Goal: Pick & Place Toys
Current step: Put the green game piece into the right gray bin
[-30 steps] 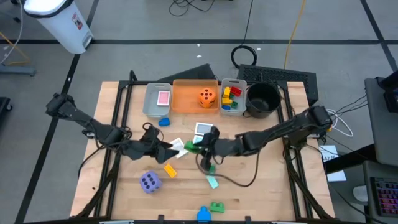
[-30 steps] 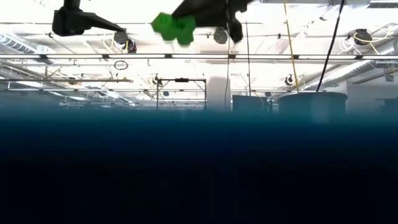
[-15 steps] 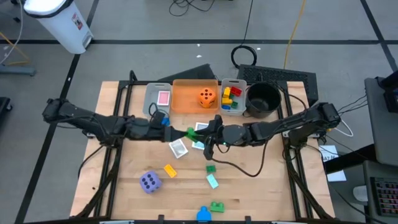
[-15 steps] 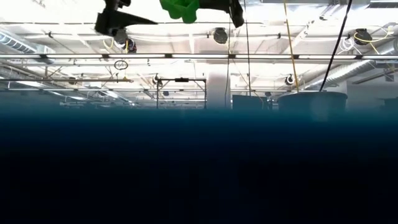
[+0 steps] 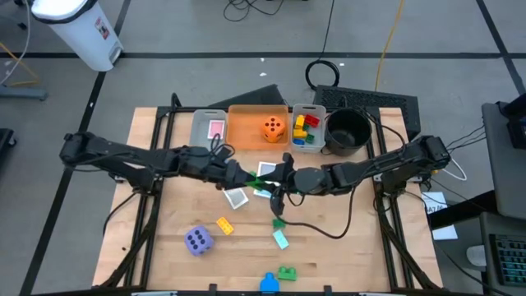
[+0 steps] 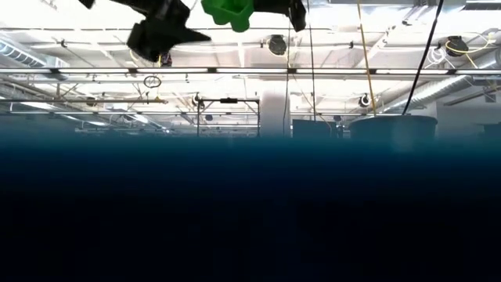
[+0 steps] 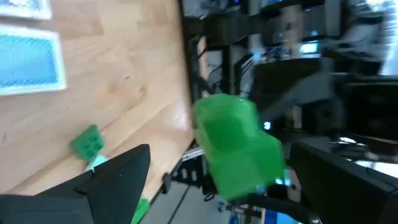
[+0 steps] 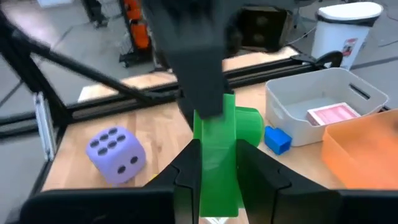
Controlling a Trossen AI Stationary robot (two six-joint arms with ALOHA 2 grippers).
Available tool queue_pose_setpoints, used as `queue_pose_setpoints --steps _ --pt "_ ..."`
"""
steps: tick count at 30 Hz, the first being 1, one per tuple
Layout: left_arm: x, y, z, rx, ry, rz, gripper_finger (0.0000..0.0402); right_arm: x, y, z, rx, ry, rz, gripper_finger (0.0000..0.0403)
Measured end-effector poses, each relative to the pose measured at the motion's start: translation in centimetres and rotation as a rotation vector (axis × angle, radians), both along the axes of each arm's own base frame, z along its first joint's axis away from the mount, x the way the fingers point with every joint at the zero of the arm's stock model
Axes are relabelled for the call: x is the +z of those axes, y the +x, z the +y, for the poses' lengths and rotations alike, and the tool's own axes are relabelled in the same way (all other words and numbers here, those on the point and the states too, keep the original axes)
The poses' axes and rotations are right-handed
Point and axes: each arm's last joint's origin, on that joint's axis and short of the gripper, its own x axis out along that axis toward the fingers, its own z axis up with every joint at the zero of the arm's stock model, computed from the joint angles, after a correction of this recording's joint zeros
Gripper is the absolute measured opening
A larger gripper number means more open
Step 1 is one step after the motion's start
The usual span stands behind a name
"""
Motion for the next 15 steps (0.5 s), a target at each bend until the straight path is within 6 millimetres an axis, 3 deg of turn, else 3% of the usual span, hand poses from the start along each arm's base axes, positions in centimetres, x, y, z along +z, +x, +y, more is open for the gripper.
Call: queue_pose_setpoints --steps 7,15 --pt "-0.9 2.1 0.6 -0.039 -0.038 -0.07 0.0394 -0.9 -0.3 0.0 0.021 -0.039 0.105 0.0065" --pt "-1.7 2.8 1.1 -0.078 -0.073 -0.049 0.0375 -1.5 -0.6 -0.1 0.022 -0.054 0.172 0.0065"
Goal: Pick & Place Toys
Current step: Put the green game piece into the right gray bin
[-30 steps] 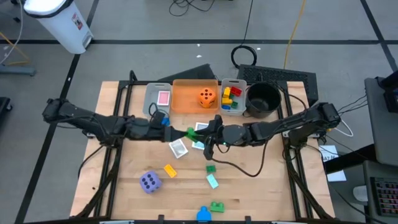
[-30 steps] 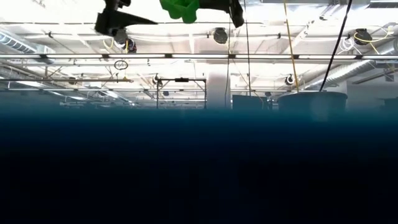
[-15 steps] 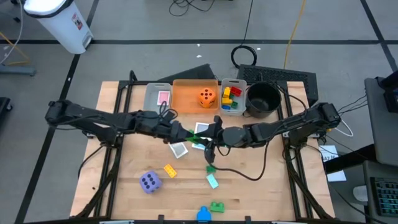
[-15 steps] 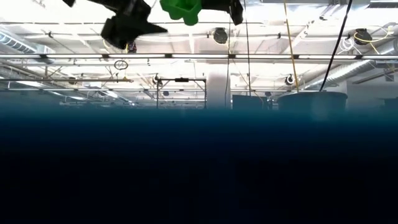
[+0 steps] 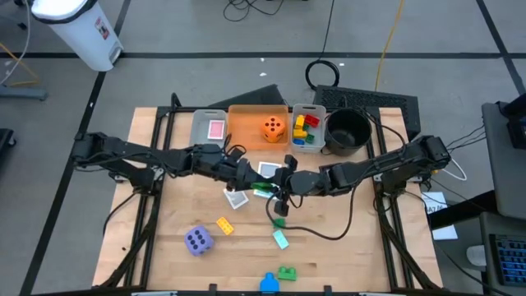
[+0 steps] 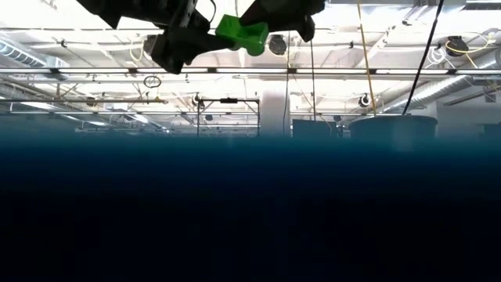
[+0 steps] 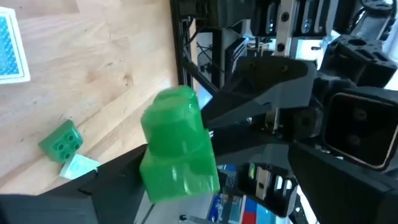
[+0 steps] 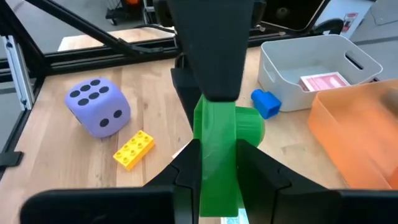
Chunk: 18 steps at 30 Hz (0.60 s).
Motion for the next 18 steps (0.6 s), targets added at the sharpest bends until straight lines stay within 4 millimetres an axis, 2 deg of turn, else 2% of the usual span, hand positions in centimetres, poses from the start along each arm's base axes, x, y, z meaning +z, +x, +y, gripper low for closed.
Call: queue_pose_setpoints --steps 12,18 --pt "-0.46 0.03 0.3 0.004 0.001 0.034 0.0205 0.11 0.0 -0.01 -0.001 -0.002 -0.007 0.0066" --pt "-0.57 0.0 0.38 0.004 0.011 0.043 0.0135 0.14 -0.02 -0.02 0.0 -0.008 -0.006 0.0066"
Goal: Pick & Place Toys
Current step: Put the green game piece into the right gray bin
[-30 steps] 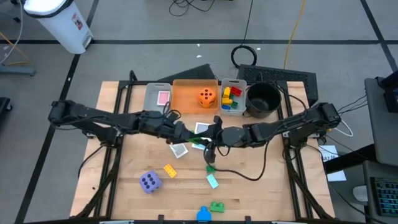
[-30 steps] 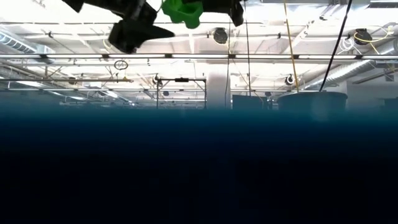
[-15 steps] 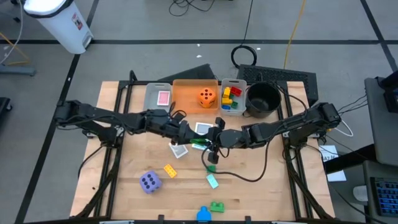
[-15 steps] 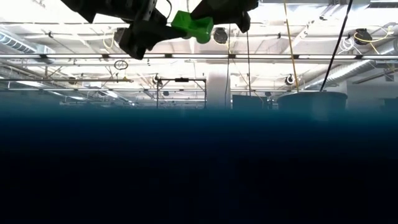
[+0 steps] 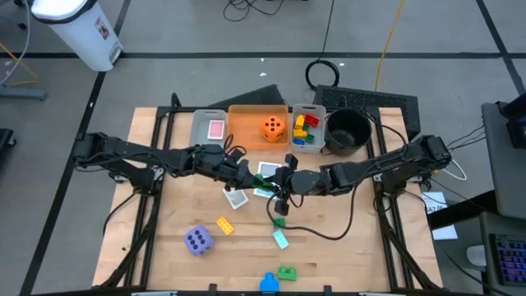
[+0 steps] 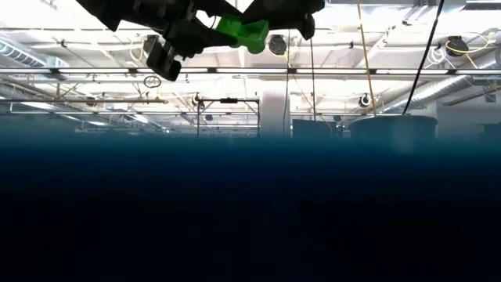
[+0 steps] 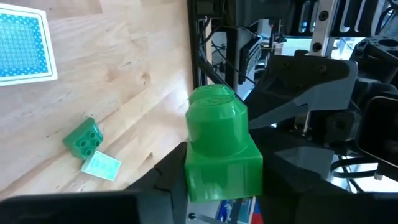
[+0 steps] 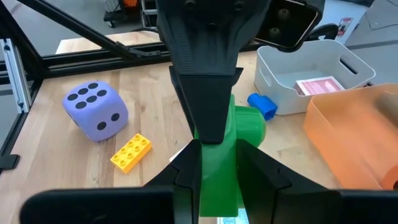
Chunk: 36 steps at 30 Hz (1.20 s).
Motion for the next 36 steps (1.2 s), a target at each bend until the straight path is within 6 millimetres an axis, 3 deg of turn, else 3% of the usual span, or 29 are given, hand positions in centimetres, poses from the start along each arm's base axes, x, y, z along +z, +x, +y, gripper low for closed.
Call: queue_pose_setpoints --steps 11,24,29,36 --pt "0.0 0.0 0.0 -0.029 0.054 -0.016 0.0152 0.1 0.1 0.1 0.026 0.014 -0.008 0.0075" --pt "-0.3 -0.2 -0.2 -0.09 0.156 -0.003 0.0142 0.0 0.4 -0.3 0.177 0.128 0.001 0.0149" --pt "-0.1 -0.1 -0.1 -0.094 0.183 -0.023 0.0155 1.0 -0.2 -1.1 0.206 0.16 -0.018 0.0183" --pt "-0.1 -0.1 0.0 -0.074 0.221 -0.021 0.0134 3.7 -1.8 -2.6 0.224 0.194 -0.098 0.0228"
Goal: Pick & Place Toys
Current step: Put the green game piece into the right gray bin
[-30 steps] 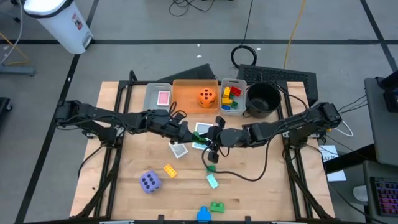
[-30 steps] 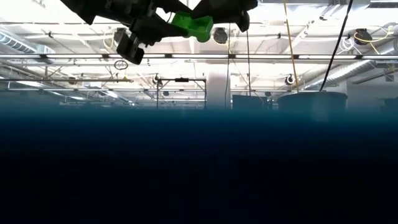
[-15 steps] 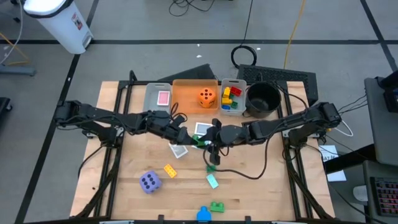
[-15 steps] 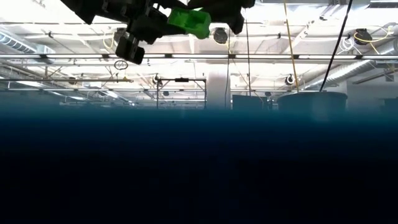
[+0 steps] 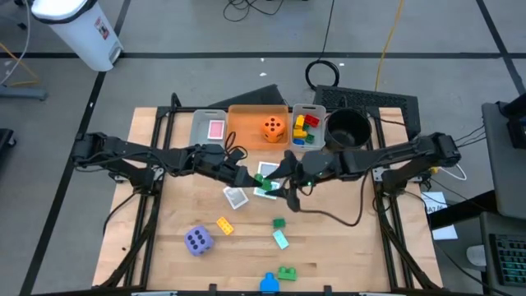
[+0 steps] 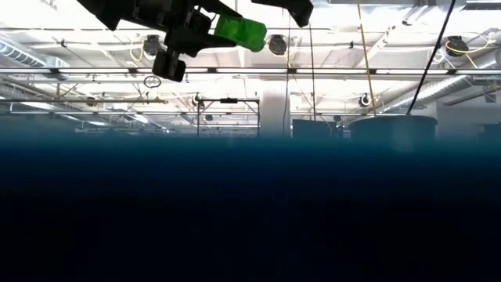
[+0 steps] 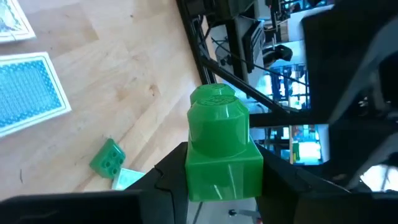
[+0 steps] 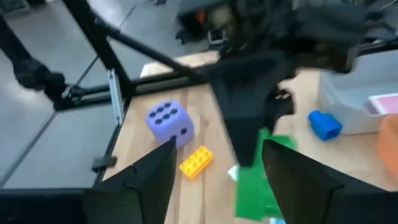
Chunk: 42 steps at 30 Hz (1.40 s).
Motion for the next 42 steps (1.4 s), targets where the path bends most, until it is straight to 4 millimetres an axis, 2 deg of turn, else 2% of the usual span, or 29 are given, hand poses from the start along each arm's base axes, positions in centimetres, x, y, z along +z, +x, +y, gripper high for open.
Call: queue_pose_setpoints --steps 5,8,14,18,21,27,31,35,42 --pt "0.0 0.0 0.5 -0.003 0.042 -0.013 0.0148 1.5 -1.3 -1.3 -0.032 0.003 -0.031 0.0248" --pt "0.0 0.0 0.7 -0.012 0.084 -0.025 0.0155 2.1 -2.2 -2.4 0.008 0.055 -0.016 0.0251" --pt "0.0 0.0 0.8 -0.108 0.226 -0.069 0.0134 1.7 -2.5 -4.6 0.091 0.223 0.062 0.0251" --pt "0.6 0.2 0.7 -0.119 0.274 -0.122 0.0136 0.8 -1.9 -5.4 0.118 0.276 0.111 0.0251" --pt "2.1 0.6 0.8 -0.135 0.337 -0.148 0.0148 0.2 -1.1 -5.8 0.144 0.314 0.117 0.0251" --pt "4.5 0.8 0.9 -0.18 0.478 -0.062 0.0137 -1.3 0.0 -6.5 0.158 0.353 0.165 0.0251" --pt "5.6 0.7 0.9 -0.205 0.537 -0.017 0.0137 -1.1 0.1 -6.7 0.16 0.349 0.137 0.0248" --pt "6.7 0.8 1.0 -0.194 0.571 -0.046 0.0149 -0.7 0.3 -6.6 0.198 0.342 0.085 0.0243" --pt "7.2 1.6 0.8 -0.249 0.591 -0.082 0.0134 -0.1 0.4 -6.5 0.261 0.383 0.047 0.0242"
